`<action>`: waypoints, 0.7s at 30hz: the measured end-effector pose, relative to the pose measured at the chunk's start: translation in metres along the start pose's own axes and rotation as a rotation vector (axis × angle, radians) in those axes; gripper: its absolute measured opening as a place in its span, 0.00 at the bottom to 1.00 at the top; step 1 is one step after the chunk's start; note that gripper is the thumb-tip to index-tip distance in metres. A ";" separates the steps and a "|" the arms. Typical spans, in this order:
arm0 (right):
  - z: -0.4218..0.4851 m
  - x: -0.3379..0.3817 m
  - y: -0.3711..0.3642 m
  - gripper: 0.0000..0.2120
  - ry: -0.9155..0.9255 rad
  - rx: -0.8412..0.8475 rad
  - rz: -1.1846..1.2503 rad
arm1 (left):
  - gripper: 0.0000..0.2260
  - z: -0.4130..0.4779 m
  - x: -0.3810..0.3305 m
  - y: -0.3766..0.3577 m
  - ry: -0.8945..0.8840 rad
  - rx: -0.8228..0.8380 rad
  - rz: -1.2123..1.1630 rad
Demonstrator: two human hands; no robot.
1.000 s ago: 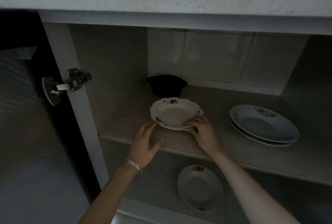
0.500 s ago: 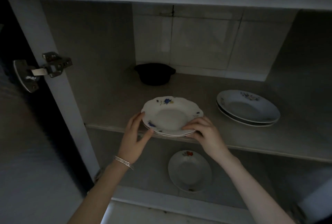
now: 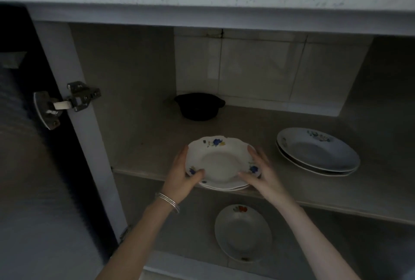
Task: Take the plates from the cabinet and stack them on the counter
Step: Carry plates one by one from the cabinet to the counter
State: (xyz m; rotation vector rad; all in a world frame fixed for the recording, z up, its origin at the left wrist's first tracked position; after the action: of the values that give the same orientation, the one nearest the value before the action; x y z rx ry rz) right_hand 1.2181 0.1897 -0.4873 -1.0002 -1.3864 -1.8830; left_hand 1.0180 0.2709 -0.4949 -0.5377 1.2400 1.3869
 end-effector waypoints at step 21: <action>-0.054 0.018 0.001 0.35 -0.028 -0.093 0.259 | 0.38 -0.066 -0.015 0.011 0.088 -0.212 -0.254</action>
State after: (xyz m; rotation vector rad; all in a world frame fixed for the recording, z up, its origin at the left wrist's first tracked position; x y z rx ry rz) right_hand 1.1967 0.1371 -0.4808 -1.1948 -1.1322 -1.7578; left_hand 0.9897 0.2082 -0.5003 -0.8813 1.0578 1.2948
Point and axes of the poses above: each hand's wrist, its own z-axis towards the middle knuckle, its own y-axis out of the back of the hand, x = y × z, the point moved 8 cm from there along z, towards the middle knuckle, and after that the axes turned 1 degree about -y, right-handed, at the moved point
